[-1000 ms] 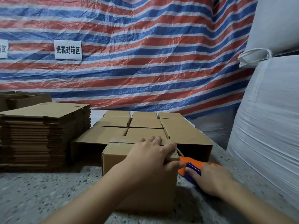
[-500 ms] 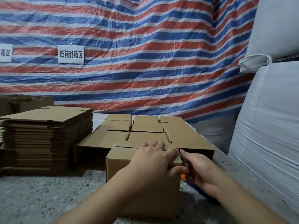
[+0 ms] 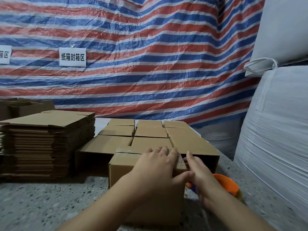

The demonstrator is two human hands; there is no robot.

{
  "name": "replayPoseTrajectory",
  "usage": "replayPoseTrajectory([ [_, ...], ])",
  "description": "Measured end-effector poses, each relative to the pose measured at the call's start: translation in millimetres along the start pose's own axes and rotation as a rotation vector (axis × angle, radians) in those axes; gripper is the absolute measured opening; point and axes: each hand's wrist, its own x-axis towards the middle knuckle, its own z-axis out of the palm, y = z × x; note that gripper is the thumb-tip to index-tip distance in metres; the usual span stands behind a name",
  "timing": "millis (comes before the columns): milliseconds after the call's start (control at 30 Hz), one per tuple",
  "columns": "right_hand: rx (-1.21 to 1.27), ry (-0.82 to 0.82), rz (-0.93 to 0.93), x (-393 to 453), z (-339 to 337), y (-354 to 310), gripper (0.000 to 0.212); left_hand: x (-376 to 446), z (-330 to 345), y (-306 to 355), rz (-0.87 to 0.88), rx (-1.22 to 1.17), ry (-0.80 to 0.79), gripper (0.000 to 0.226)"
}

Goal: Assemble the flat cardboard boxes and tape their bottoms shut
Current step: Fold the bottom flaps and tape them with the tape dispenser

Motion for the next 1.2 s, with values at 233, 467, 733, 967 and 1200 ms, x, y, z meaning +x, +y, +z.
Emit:
replayPoseTrajectory([
  [233, 0.101, -0.139, 0.023, -8.1, 13.0, 10.2, 0.041, -0.4, 0.5, -0.1, -0.029, -0.070, 0.043, 0.072],
  [467, -0.050, -0.083, -0.153, -8.1, 4.2, 14.9, 0.049, -12.8, -18.7, -9.4, -0.002, -0.371, 0.224, 0.067],
  [733, -0.263, -0.123, -0.466, -31.0, 0.3, 36.5, 0.065, -78.7, 13.2, -54.9, -0.574, -0.734, 0.658, 0.075],
  [967, -0.334, -0.013, -0.420, -30.6, 20.5, 11.0, 0.073, -83.9, 23.4, -63.3, -0.663, -1.078, 0.619, 0.041],
  [1200, -0.601, -0.118, 0.098, 8.2, 26.3, -19.6, 0.071, -76.7, 13.2, -95.1, -0.914, -1.142, 0.172, 0.036],
])
